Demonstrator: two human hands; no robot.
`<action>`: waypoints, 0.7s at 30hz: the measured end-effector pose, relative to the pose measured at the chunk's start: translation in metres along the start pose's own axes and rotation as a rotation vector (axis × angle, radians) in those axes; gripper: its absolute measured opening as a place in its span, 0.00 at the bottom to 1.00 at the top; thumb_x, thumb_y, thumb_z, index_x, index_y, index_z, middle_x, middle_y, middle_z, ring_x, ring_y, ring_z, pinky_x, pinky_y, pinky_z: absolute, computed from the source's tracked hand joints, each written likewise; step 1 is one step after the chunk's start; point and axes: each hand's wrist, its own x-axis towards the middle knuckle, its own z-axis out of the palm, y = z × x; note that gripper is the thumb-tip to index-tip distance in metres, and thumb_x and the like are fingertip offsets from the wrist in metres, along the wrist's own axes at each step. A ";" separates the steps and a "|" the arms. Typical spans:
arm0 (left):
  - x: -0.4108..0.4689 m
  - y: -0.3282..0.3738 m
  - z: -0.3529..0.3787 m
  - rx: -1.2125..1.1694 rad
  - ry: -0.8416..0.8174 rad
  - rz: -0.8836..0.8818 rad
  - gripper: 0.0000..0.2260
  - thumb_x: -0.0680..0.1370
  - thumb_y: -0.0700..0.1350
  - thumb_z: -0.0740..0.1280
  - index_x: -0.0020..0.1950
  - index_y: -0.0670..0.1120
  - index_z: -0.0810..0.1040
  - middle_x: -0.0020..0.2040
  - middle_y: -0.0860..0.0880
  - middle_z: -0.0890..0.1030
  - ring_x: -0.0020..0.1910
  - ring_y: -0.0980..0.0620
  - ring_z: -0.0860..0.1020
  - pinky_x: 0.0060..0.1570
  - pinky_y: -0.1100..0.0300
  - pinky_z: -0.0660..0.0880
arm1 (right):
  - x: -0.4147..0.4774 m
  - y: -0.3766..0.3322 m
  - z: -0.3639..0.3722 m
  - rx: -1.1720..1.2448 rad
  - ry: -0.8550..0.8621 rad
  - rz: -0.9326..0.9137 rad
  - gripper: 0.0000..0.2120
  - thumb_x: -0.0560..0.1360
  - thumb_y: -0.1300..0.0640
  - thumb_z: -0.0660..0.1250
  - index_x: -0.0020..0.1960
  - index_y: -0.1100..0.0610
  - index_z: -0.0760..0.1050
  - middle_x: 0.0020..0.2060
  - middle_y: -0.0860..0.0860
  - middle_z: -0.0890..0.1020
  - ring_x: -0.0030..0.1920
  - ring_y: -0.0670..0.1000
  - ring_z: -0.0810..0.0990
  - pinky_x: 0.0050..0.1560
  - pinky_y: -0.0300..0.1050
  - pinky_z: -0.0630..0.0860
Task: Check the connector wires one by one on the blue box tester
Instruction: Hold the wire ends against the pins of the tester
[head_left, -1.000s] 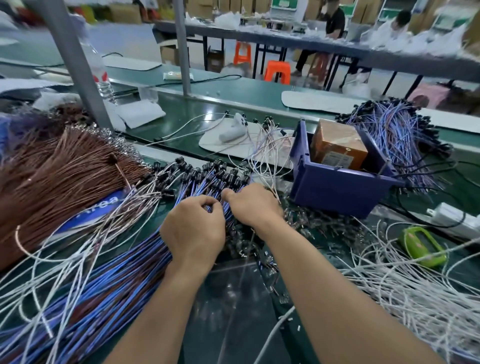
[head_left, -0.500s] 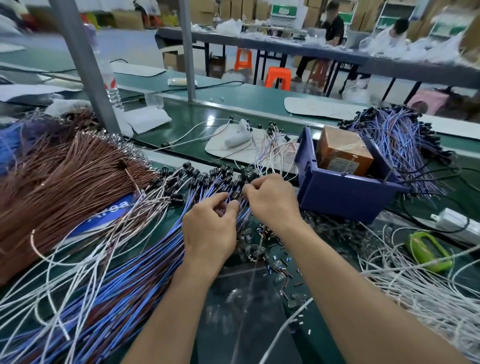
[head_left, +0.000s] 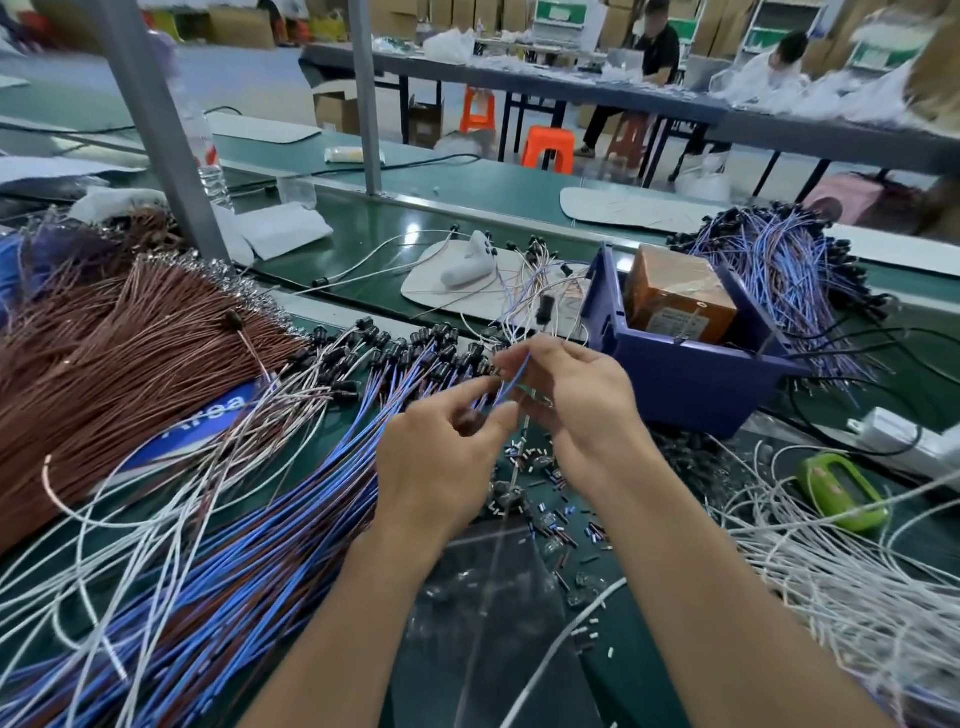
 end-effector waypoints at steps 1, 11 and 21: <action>-0.004 0.001 0.003 -0.020 -0.050 0.029 0.10 0.77 0.60 0.73 0.57 0.63 0.84 0.30 0.60 0.81 0.28 0.59 0.77 0.29 0.59 0.75 | -0.006 -0.004 -0.005 0.054 -0.004 -0.017 0.15 0.84 0.59 0.62 0.41 0.59 0.81 0.45 0.57 0.87 0.45 0.52 0.85 0.50 0.48 0.80; -0.008 0.002 0.002 -0.238 -0.466 0.072 0.06 0.72 0.50 0.80 0.44 0.61 0.88 0.26 0.58 0.77 0.25 0.60 0.69 0.27 0.68 0.66 | -0.034 -0.023 -0.104 0.501 0.194 -0.097 0.15 0.85 0.58 0.57 0.45 0.58 0.79 0.32 0.55 0.79 0.25 0.49 0.66 0.28 0.40 0.69; 0.004 -0.007 -0.011 -0.413 -0.524 -0.039 0.11 0.63 0.46 0.84 0.42 0.47 0.89 0.35 0.42 0.86 0.31 0.54 0.82 0.33 0.67 0.77 | -0.055 0.015 -0.159 -0.043 0.196 -0.213 0.13 0.83 0.63 0.63 0.49 0.55 0.86 0.26 0.52 0.72 0.26 0.47 0.66 0.26 0.39 0.62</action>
